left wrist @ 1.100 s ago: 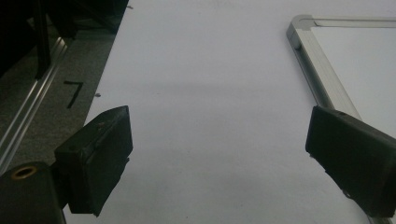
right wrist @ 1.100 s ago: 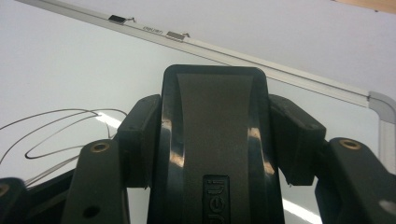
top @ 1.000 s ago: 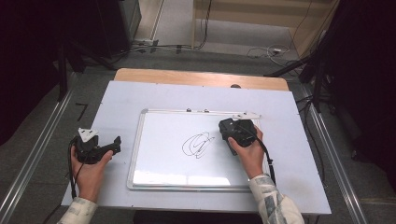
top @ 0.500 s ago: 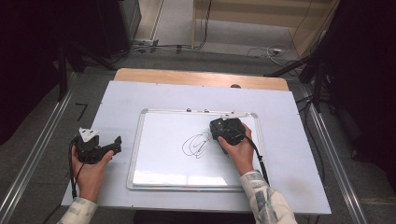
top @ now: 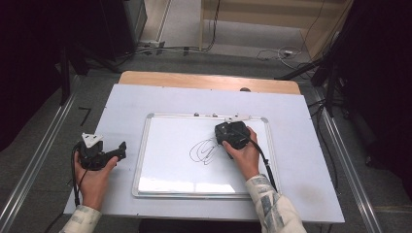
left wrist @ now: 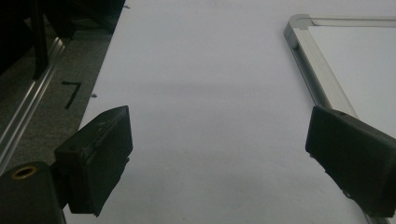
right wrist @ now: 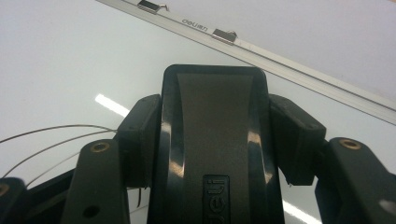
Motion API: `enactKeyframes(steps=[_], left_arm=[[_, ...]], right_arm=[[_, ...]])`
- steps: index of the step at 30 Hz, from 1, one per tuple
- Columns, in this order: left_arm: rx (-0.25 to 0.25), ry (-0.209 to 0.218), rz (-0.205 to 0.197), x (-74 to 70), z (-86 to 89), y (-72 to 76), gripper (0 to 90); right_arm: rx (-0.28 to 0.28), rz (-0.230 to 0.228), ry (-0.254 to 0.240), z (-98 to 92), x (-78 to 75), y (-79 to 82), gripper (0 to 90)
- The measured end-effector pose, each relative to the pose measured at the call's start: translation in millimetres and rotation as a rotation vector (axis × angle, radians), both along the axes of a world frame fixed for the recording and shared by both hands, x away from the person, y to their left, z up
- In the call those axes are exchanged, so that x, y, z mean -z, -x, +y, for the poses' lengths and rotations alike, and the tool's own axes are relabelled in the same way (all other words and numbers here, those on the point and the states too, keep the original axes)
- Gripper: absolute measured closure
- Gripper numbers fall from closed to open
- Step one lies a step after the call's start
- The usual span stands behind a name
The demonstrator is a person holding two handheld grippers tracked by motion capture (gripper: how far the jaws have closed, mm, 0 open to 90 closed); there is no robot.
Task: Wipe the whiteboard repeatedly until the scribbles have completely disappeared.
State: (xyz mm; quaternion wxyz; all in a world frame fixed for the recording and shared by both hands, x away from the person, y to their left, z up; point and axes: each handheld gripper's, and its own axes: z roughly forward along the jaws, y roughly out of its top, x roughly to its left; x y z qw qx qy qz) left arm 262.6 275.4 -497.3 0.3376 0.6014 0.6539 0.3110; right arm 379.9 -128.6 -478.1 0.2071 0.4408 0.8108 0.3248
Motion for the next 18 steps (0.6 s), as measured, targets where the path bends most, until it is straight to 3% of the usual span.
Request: enactKeyframes(steps=[18], left_arm=[[0.0, 0.0, -0.001, 0.0, -0.2, 0.0, 7.8]], right_arm=[[0.004, 0.011, 0.012, 2.4, 7.6, -2.9, 38.4]])
